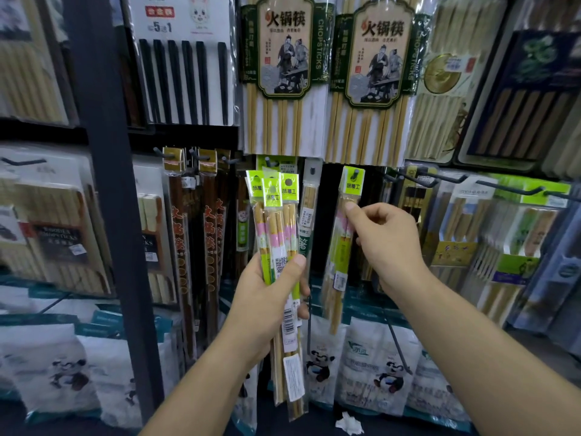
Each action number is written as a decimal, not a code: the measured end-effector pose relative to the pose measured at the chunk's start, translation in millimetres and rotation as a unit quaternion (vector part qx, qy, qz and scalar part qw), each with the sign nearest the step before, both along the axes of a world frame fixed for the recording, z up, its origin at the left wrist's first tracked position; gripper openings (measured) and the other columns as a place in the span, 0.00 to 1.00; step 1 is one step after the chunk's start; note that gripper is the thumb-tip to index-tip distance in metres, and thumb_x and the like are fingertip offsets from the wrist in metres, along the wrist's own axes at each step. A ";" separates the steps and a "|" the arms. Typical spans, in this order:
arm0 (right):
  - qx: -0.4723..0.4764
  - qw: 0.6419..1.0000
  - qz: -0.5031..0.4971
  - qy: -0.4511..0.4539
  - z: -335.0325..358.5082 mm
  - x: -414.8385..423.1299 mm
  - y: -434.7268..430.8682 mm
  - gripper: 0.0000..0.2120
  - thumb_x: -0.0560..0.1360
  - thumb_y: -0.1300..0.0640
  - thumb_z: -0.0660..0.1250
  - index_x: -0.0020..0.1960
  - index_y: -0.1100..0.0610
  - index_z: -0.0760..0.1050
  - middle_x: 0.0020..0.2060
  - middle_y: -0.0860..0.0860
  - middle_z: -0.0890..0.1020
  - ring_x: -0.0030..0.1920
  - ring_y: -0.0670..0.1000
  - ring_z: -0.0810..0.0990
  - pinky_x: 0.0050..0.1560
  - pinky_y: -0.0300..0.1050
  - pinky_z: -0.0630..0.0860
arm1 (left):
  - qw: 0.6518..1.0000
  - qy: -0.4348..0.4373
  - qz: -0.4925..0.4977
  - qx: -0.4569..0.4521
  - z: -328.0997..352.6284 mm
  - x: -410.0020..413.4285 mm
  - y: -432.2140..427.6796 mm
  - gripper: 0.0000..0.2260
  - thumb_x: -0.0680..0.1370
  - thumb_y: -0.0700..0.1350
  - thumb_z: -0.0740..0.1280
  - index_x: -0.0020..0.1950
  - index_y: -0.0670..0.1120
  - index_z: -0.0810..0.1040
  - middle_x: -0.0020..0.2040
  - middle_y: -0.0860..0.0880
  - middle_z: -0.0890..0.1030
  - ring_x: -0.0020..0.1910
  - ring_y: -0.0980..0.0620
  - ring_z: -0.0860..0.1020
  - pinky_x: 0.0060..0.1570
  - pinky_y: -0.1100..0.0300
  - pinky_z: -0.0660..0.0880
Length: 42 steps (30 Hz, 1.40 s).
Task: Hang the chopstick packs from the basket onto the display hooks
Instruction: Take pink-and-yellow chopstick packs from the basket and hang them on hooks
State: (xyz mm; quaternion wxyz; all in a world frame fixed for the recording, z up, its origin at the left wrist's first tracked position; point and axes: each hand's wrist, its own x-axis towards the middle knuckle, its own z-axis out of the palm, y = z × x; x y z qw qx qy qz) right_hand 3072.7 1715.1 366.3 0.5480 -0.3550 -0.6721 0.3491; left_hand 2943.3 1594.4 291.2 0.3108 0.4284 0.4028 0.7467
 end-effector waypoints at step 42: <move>0.008 0.999 0.036 0.031 5.6 -0.4 -1.2 0.14 0.79 0.50 0.71 0.36 0.53 0.83 0.31 0.54 0.81 0.32 0.44 0.76 0.41 0.44 0.78 | 0.994 -0.084 -0.071 -0.009 1.6 1.5 -2.4 0.13 0.77 0.52 0.68 0.53 0.43 0.74 0.37 0.48 0.75 0.28 0.52 0.70 0.29 0.58 0.69</move>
